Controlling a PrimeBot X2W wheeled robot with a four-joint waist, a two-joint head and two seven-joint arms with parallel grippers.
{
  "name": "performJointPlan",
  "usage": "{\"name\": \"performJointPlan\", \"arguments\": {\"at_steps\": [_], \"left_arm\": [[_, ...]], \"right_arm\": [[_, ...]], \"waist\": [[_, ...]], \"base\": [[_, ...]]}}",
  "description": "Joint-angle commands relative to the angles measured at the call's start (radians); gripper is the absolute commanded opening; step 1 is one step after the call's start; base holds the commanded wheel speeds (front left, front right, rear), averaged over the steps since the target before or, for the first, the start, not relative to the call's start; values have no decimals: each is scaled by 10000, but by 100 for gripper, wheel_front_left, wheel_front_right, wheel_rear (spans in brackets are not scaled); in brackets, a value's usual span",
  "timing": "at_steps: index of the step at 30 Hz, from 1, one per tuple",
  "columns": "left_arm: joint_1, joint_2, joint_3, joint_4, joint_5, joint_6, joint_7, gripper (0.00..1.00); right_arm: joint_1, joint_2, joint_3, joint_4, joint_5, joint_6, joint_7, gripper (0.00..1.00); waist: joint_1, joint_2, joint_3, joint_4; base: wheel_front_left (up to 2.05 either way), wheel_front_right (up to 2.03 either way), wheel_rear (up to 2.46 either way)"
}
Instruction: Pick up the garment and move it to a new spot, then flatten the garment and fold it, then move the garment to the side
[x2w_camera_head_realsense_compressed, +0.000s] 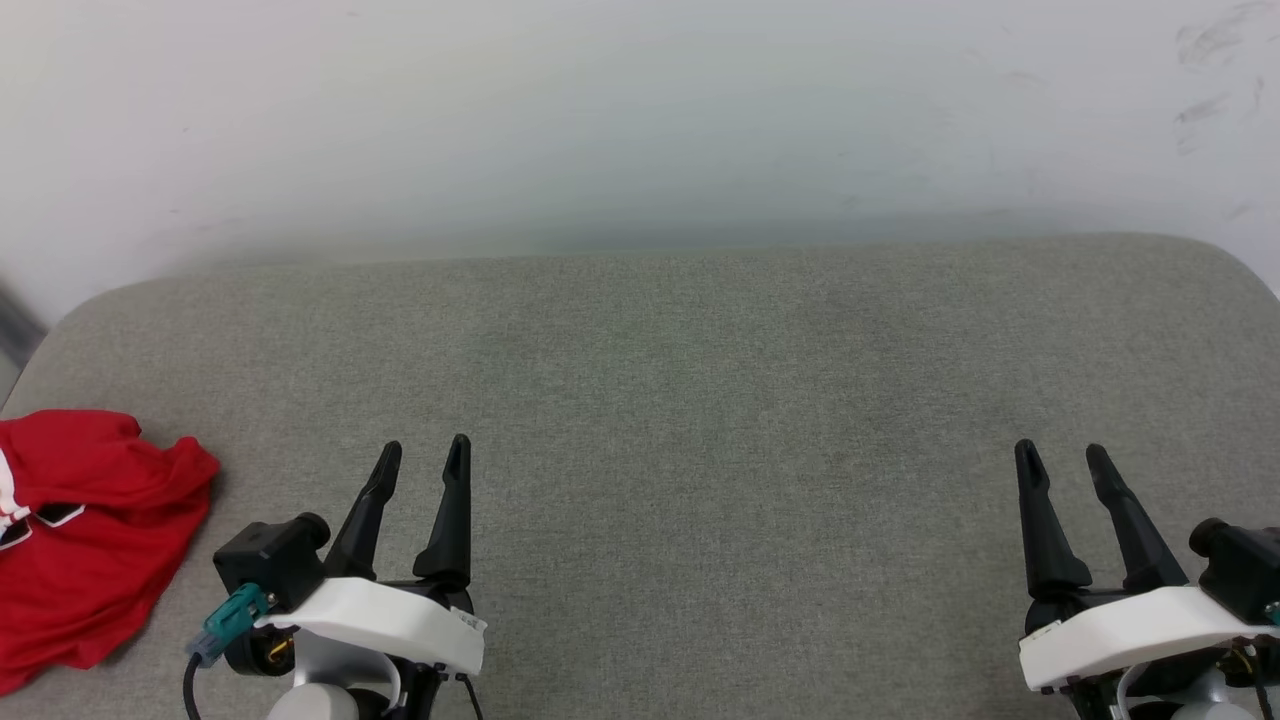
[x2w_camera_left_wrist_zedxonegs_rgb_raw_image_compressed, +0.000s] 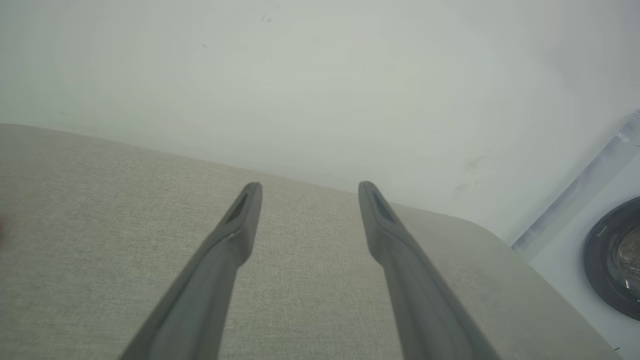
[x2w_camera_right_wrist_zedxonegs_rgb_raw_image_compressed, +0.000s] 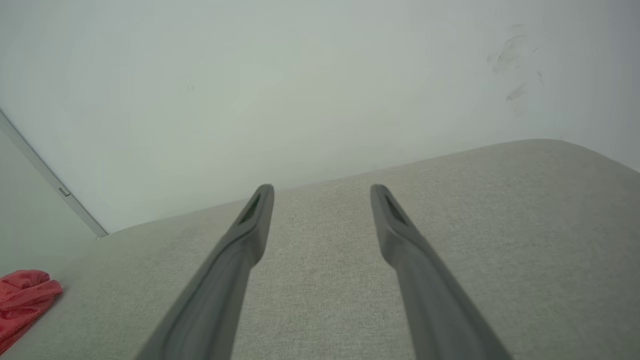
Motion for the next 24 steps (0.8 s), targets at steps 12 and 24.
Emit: {"name": "performJointPlan", "arguments": {"at_steps": [12, 24], "left_arm": [[78, 161, -60, -1, 1509, 116, -366, 100], [95, 147, -87, 183, 2392, 193, -588, 100]], "right_arm": [[133, -19, 6, -449, -1431, 2, 49, 100], [214, -18, 34, -619, -2277, 2, 107, 100]], "waist": [[-1, -1, 4, 16], [-1, -1, 2, 26]], "base": [[0, 0, 0], [0, 0, 0]]}}
